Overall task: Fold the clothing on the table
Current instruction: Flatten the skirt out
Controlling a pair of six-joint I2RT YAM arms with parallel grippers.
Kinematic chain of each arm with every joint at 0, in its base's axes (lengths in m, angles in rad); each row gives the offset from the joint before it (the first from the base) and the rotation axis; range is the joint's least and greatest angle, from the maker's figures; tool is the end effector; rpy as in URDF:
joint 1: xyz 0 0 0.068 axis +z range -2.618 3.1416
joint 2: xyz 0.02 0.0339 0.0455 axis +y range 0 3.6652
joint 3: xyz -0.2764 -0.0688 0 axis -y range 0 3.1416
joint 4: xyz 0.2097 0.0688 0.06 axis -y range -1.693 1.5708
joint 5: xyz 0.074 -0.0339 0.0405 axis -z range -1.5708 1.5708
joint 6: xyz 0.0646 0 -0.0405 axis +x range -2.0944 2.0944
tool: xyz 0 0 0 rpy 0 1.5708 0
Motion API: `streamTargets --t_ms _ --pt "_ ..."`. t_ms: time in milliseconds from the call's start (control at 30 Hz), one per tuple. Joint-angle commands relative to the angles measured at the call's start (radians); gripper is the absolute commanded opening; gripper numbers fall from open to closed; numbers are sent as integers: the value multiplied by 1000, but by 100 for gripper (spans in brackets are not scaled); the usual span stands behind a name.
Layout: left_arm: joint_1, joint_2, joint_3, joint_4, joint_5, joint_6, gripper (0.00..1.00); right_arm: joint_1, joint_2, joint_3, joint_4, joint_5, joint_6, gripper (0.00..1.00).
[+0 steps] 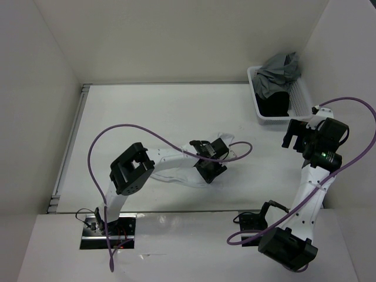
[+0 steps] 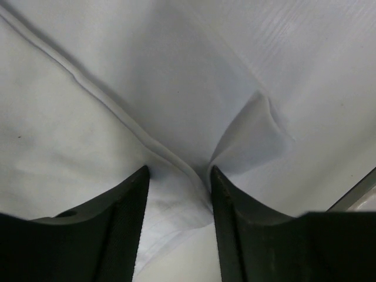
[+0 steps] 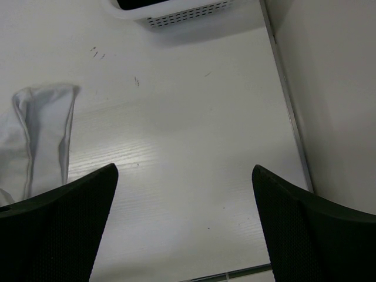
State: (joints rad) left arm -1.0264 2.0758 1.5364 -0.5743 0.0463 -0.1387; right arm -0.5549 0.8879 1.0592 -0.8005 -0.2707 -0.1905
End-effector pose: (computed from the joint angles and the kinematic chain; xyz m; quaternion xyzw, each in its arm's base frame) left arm 0.2179 -0.3656 0.1749 0.4229 0.8771 -0.1434 0.1767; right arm 0.1384 -0.0655 0.3426 0.0998 0.8795 -0.0517 0.4624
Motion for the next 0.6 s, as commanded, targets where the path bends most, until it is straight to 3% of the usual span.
streamTargets --t_ms 0,167,567 --pt "0 24 30 -6 -37 -15 45 -8 -1 -4 44 -9 11 99" --pt "-11 14 30 -16 -88 -15 39 -8 -1 -13 44 -9 11 99" --pt "-20 -39 57 -85 -178 -6 41 -8 -1 -13 44 -9 11 99"
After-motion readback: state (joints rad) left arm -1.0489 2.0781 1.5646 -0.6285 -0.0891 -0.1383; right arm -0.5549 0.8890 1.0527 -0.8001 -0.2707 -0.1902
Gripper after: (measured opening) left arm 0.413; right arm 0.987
